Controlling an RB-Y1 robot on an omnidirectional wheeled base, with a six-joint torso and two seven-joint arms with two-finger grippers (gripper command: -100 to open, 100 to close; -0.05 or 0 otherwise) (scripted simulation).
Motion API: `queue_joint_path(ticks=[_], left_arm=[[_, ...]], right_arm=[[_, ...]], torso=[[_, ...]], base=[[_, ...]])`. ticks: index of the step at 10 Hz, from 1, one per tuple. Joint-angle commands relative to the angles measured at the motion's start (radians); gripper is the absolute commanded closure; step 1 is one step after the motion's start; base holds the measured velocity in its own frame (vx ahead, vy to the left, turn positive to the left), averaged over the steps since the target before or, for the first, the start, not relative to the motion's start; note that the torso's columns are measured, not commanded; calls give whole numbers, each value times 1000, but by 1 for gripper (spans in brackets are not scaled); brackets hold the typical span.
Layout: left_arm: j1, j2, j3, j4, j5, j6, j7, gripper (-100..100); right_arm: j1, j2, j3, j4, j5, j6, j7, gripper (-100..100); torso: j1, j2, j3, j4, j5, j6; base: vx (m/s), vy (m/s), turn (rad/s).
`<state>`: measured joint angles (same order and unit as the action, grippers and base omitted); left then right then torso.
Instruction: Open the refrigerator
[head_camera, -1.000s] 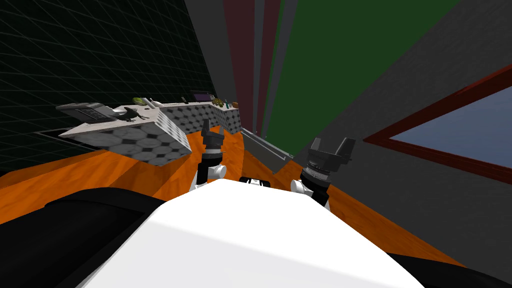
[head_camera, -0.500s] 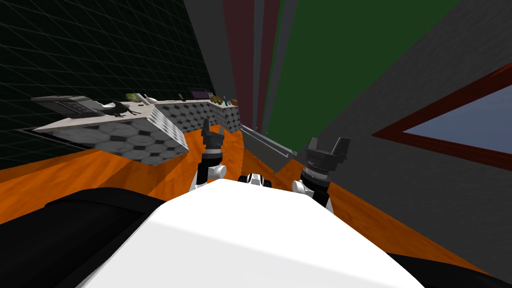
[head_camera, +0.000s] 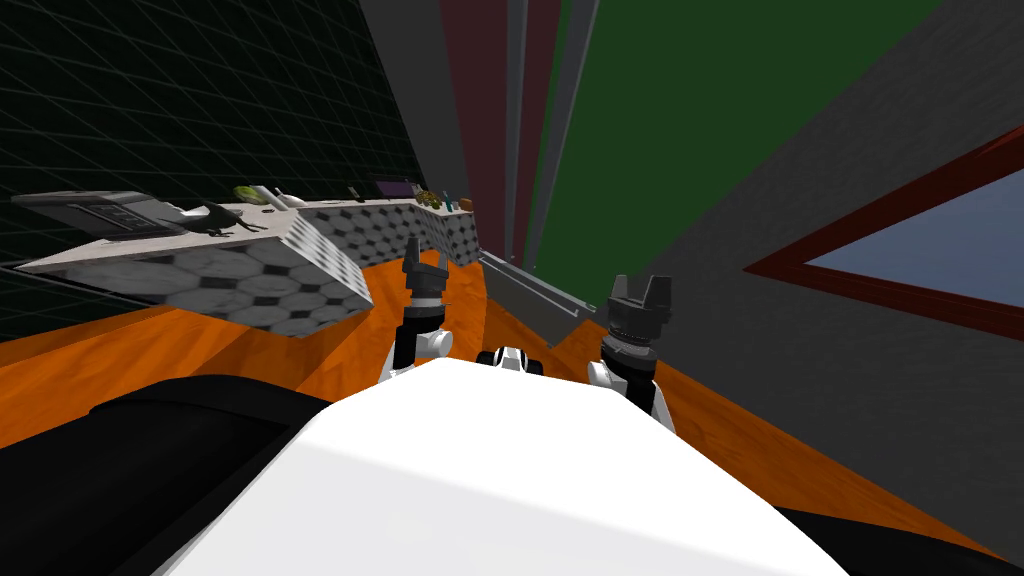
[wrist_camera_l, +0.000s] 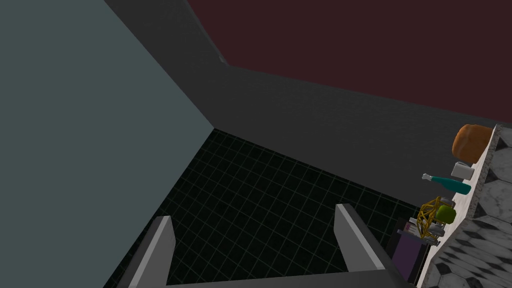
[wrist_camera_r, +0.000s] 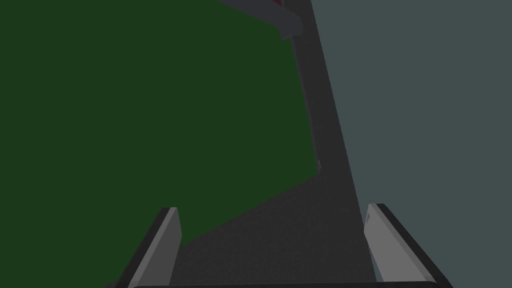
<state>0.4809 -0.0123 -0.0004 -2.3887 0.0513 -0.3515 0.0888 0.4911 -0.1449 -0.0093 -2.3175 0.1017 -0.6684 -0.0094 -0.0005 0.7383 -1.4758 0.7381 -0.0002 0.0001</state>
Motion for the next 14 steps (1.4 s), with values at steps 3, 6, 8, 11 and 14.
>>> queue_joint_path(ticks=[3, 6, 8, 11, 14], left_arm=[[0, 0, 0, 0, 0, 0, 0, 0], [0, 0, 0, 0, 0, 0, 0, 0], [0, 0, 0, 0, 0, 0, 0, 0], [0, 0, 0, 0, 0, 0, 0, 0], [0, 0, 0, 0, 0, 0, 0, 0]], right_arm=[[-26, -47, -9, 48, 19, -36, 123, -100], [-51, -71, -16, 95, 40, -68, 210, -100], [-65, -80, -20, 120, 51, -85, 266, -100], [-78, -87, -24, 147, 63, -103, 351, -100], [-92, -93, -29, 174, 76, -122, 426, -100]], torso=[[1, 0, 0, 0, 0, 0], [0, 0, 0, 0, 0, 0], [1, -1, -1, 0, 0, 0], [1, 0, 0, 0, 0, 0], [0, 0, 0, 0, 0, 0]], base=[[46, 41, -33], [54, 48, -60], [60, 47, -54], [58, 48, -55], [39, 30, -41]])
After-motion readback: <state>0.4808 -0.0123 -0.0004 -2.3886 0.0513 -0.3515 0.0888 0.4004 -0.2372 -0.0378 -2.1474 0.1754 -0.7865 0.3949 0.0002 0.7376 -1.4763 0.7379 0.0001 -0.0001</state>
